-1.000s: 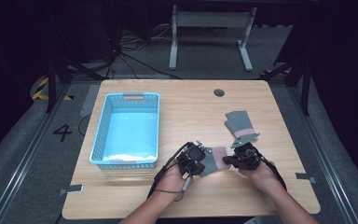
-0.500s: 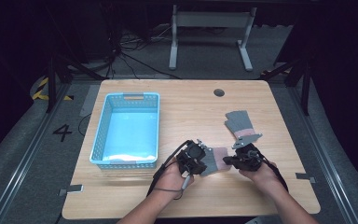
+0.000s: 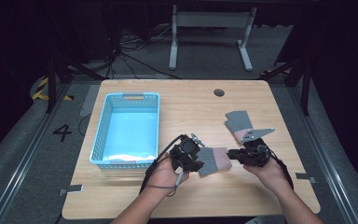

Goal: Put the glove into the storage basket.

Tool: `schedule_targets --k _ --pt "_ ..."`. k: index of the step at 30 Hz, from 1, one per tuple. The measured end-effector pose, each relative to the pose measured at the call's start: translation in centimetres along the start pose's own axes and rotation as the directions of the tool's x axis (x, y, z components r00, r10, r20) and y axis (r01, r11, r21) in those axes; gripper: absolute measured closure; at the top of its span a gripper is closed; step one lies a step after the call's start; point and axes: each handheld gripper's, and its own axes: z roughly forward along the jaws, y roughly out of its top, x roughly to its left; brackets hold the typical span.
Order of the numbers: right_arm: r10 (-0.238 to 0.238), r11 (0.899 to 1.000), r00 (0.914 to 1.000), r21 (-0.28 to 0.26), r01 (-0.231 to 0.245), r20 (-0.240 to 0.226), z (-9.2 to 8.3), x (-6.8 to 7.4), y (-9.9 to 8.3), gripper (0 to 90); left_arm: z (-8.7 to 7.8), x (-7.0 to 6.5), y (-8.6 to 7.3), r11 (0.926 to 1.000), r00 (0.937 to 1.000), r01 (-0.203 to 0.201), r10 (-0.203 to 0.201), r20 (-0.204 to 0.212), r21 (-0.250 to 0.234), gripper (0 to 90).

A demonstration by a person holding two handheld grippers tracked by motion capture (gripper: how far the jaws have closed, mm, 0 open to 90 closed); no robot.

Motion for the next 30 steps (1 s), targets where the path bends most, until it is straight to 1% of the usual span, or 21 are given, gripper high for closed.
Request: schedule_targets --k 2,3,4,6,7,9,11,12,16,19,22,24,27,29,30 --pt "0.009 1.000 0.9999 -0.010 -0.009 0.005 -0.3 -0.3 0.1 79.9 -0.3 0.1 -0.1 0.9999 0.9999 0.006 -0.006 -0.012 -0.014 61.0" --pt "0.016 1.000 0.9998 -0.012 -0.016 0.008 -0.4 -0.4 0.2 79.4 -0.6 0.2 -0.1 0.9997 0.9996 0.015 -0.015 -0.022 -0.019 60.1" --pt "0.021 1.000 0.9996 -0.014 -0.021 0.019 -0.6 -0.6 0.3 78.9 -0.8 0.3 -0.1 0.9995 0.9995 0.022 -0.023 -0.023 -0.024 58.3" --pt "0.034 0.999 0.9992 -0.023 -0.033 0.022 -0.8 -0.8 0.5 77.2 -1.2 0.4 -0.2 0.9989 0.9992 0.028 -0.029 -0.029 -0.038 56.6" --pt "0.037 0.999 0.9991 -0.027 -0.036 0.023 -1.0 -0.9 0.7 76.7 -1.4 0.4 -0.3 0.9985 0.9991 0.027 -0.028 -0.031 -0.047 55.7" --pt "0.041 0.999 0.9986 -0.035 -0.040 0.033 -1.2 -1.2 1.1 76.2 -1.7 0.4 -0.4 0.9979 0.9984 0.024 -0.027 -0.049 -0.059 55.4" --pt "0.045 0.998 0.9980 -0.034 -0.044 0.043 -1.3 -1.7 1.5 73.9 -2.0 0.5 -0.4 0.9976 0.9982 0.017 -0.021 -0.056 -0.068 52.5" --pt "0.047 0.999 0.9977 -0.030 -0.045 0.050 -1.3 -1.9 1.7 73.1 -2.2 0.5 -0.4 0.9973 0.9979 0.019 -0.023 -0.061 -0.071 52.5" --pt "0.067 0.997 0.9944 -0.033 -0.065 0.082 -1.6 -3.1 2.5 70.4 -2.8 0.5 -0.4 0.9966 0.9980 0.017 -0.022 -0.059 -0.080 51.9" --pt "0.073 0.997 0.9922 -0.036 -0.070 0.101 -1.6 -3.9 2.9 68.9 -3.1 0.5 -0.5 0.9963 0.9979 0.014 -0.020 -0.061 -0.085 51.0" --pt "0.091 0.996 0.9890 -0.035 -0.087 0.117 -1.5 -4.7 3.3 68.1 -3.3 0.7 -0.7 0.9961 0.9977 0.021 -0.026 -0.062 -0.086 49.9" --pt "0.098 0.995 0.9871 -0.029 -0.095 0.126 -1.4 -5.3 3.5 68.0 -3.5 0.7 -0.9 0.9963 0.9974 0.025 -0.030 -0.066 -0.082 49.8" --pt "0.116 0.993 0.9824 -0.015 -0.115 0.146 -1.0 -6.2 3.8 66.9 -3.9 1.0 -1.0 0.9960 0.9981 0.027 -0.032 -0.053 -0.085 49.1" --pt "0.128 0.992 0.9796 -0.010 -0.128 0.155 -0.8 -6.8 3.9 65.7 -4.0 1.1 -1.0 0.9951 0.9978 0.029 -0.035 -0.057 -0.094 49.1" --pt "0.131 0.991 0.9774 -0.005 -0.132 0.166 -0.6 -7.1 3.9 65.5 -4.1 1.1 -1.0 0.9948 0.9981 0.029 -0.034 -0.052 -0.097 48.7"
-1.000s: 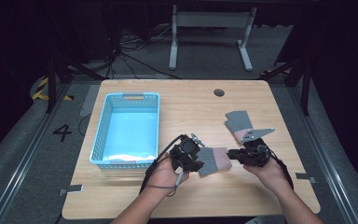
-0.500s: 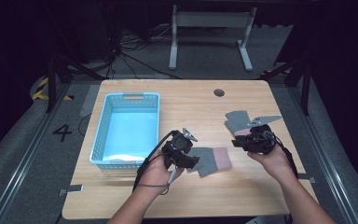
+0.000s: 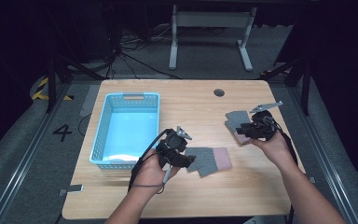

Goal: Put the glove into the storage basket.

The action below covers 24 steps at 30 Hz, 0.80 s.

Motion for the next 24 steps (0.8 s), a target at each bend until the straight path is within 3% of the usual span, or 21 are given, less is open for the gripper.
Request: schedule_targets --k 6,15,24 --pt "0.038 0.999 0.9986 0.027 -0.039 0.036 1.3 -1.5 0.4 62.5 0.1 0.1 0.0 1.0000 1.0000 -0.010 0.010 0.000 0.002 47.8" --pt "0.113 0.989 0.9901 0.081 -0.120 0.083 3.3 -3.5 0.4 60.1 0.2 0.0 0.0 0.9997 0.9998 -0.020 0.020 0.005 0.011 46.5" --pt "0.142 0.982 0.9838 0.111 -0.154 0.110 4.8 -4.7 0.0 58.5 0.4 0.0 0.0 0.9994 0.9994 -0.031 0.031 0.017 0.017 44.2"
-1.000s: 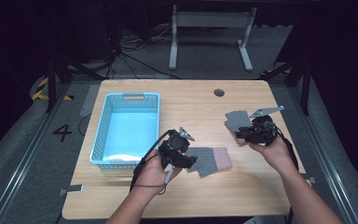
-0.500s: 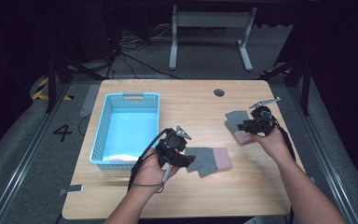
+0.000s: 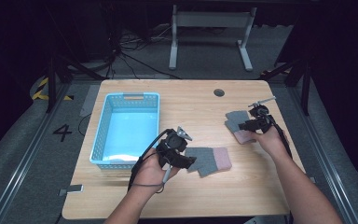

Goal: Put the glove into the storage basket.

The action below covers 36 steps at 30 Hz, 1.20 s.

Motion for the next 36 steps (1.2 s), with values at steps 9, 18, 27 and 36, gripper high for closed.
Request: schedule_targets --k 9,18,27,36 --pt "0.001 0.999 0.9993 0.042 -0.003 0.038 1.5 -0.2 0.2 58.2 0.1 0.0 0.0 1.0000 1.0000 -0.006 0.006 -0.001 0.005 44.2" --pt "0.009 0.998 0.9996 0.058 -0.011 0.026 2.1 -0.2 0.1 57.0 -0.1 -0.1 0.0 1.0000 1.0000 -0.004 0.004 -0.001 -0.002 44.1" --pt "0.016 0.998 0.9994 0.060 -0.018 0.030 2.2 -0.4 0.2 69.0 0.0 -0.2 0.0 1.0000 1.0000 -0.008 0.008 0.000 0.003 43.9" --pt "0.010 0.998 0.9991 0.064 -0.012 0.041 2.2 -0.4 0.4 84.4 0.0 -0.1 -0.1 1.0000 1.0000 -0.005 0.005 -0.006 0.003 43.9"
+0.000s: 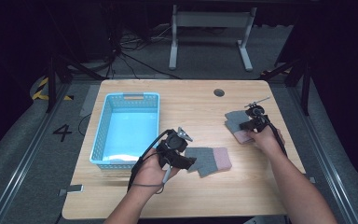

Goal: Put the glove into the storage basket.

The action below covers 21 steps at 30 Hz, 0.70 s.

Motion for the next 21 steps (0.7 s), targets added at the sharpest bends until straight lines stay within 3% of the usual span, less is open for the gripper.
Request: schedule_targets --k 7,10,21 --pt "-0.019 1.000 0.9995 -0.009 0.020 0.023 -0.3 0.3 0.1 86.4 0.0 0.0 0.0 1.0000 1.0000 -0.001 0.001 -0.002 0.000 43.7" --pt "-0.025 1.000 0.9996 -0.014 0.025 0.012 -0.8 0.3 0.1 86.5 0.0 0.1 0.0 1.0000 1.0000 -0.002 0.002 -0.004 -0.001 43.7" --pt "-0.062 0.995 0.9980 -0.075 0.062 -0.007 -4.0 0.9 0.0 86.4 -0.1 0.0 0.0 1.0000 1.0000 -0.001 0.001 -0.006 -0.008 43.0"
